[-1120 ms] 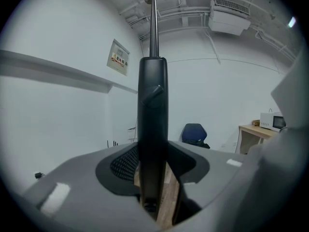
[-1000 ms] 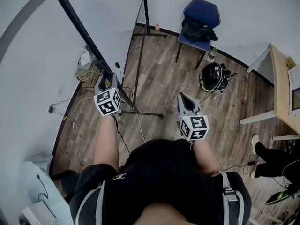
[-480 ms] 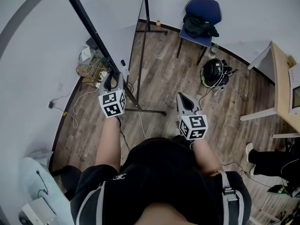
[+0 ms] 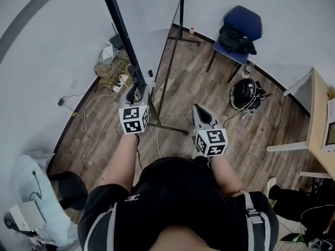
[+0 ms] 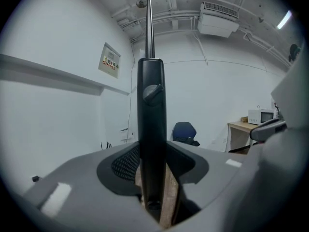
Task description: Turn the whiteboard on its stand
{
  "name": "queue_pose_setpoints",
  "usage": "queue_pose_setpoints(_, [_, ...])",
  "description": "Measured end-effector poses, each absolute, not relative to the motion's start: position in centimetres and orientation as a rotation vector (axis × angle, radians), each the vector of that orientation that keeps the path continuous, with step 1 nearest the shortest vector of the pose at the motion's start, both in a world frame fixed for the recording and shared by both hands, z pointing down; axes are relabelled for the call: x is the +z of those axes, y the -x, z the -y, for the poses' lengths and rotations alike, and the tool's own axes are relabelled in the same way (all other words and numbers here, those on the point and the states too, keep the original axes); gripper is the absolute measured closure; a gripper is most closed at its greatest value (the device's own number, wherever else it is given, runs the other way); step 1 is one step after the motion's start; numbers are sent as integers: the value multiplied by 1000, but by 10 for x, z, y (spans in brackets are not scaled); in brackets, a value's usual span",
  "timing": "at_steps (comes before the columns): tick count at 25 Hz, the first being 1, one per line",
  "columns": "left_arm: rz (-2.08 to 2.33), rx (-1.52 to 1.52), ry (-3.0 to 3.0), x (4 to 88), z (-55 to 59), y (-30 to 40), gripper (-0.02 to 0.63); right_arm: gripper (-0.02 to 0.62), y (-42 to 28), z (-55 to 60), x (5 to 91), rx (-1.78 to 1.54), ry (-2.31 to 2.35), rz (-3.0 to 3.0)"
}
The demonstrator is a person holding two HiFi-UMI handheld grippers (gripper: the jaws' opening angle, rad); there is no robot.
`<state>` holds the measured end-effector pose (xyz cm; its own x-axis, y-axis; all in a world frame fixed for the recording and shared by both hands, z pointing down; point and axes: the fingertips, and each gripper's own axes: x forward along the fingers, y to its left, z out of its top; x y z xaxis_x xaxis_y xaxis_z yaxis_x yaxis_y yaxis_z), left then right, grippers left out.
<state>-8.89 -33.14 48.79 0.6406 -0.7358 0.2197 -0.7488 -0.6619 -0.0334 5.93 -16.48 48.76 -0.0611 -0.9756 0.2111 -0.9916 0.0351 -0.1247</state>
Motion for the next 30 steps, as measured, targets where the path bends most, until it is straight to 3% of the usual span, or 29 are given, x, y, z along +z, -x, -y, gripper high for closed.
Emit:
queue_pose_setpoints(11, [1401,347,-2663,487,309,89,431,598,-118,169,480,369,-1964,2323])
queue_pose_setpoints(30, [1688,246,-2429,489,244,141,446,598,-115,160,510,399,-1540,2530])
